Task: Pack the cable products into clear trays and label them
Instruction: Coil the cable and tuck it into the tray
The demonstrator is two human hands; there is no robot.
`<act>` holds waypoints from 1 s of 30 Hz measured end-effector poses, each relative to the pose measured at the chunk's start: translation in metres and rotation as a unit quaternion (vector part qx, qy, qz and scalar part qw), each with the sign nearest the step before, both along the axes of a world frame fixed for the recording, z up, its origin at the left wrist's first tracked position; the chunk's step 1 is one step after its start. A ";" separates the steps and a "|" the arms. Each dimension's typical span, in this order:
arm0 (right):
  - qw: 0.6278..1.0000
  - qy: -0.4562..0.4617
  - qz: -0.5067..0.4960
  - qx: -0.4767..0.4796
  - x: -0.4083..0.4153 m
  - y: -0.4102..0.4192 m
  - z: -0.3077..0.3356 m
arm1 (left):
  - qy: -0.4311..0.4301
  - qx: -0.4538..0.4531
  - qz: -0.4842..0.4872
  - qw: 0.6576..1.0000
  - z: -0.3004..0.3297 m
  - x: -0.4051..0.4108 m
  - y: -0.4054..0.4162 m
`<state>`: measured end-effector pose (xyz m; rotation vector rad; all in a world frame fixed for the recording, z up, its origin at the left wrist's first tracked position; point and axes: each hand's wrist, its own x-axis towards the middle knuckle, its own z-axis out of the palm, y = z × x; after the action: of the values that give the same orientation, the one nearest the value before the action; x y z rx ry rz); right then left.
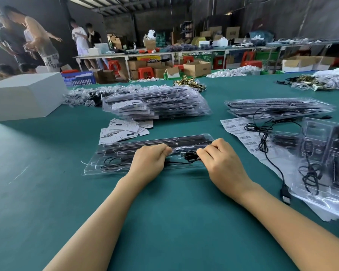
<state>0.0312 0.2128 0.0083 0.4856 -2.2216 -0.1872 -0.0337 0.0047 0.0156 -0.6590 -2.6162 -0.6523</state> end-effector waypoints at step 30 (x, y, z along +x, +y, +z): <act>0.988 -0.115 -0.062 0.087 0.010 -0.010 0.008 | 0.027 0.006 -0.044 0.999 -0.006 0.003 -0.003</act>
<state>0.0408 0.2029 0.0161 0.4838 -2.4767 -0.4108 -0.0309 0.0021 0.0098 -0.7819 -2.5444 -0.6669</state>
